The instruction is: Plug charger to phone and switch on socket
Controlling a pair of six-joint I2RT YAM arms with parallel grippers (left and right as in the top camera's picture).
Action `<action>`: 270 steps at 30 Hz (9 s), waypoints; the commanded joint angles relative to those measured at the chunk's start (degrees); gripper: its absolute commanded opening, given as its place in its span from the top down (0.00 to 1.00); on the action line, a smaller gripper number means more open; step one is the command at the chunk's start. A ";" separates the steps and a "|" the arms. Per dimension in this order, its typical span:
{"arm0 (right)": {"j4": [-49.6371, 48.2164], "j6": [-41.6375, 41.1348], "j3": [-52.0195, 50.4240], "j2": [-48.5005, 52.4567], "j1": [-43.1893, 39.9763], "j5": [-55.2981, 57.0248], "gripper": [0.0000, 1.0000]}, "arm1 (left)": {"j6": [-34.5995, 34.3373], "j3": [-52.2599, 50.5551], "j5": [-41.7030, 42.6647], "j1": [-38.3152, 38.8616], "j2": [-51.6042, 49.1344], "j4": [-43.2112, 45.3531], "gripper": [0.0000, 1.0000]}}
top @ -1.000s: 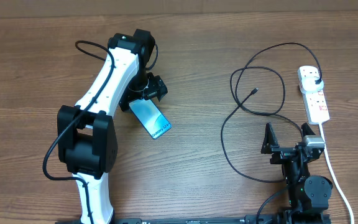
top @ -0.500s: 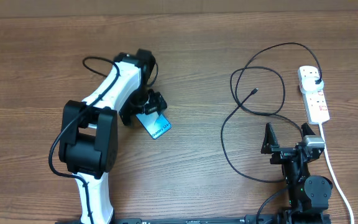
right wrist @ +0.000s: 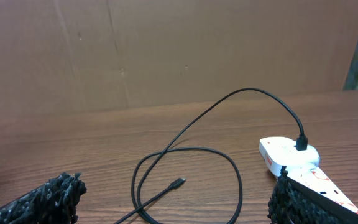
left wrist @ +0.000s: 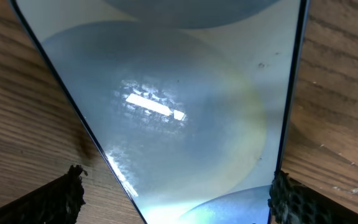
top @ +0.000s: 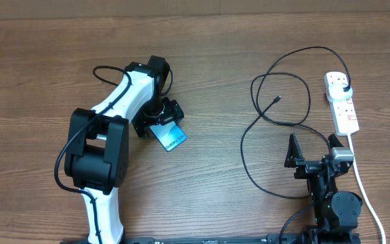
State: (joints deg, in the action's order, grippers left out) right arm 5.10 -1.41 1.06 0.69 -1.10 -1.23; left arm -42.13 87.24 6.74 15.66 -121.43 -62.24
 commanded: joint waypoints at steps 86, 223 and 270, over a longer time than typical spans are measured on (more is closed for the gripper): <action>-0.39 0.39 -0.61 -0.50 -0.13 0.11 0.00 | 12.13 -4.87 -7.37 1.95 -0.15 9.09 0.19; -0.48 -1.14 -0.61 -0.50 -0.13 -0.83 0.00 | 27.36 14.27 41.33 0.74 -0.15 -24.04 0.23; 36.52 -43.52 42.45 36.37 -0.07 -27.41 0.00 | 26.71 14.27 42.42 0.76 -0.15 -22.97 0.23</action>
State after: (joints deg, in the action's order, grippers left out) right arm 42.48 -46.61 42.04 33.54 -1.10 -20.93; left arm -16.08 99.81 46.74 16.73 -121.34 -85.06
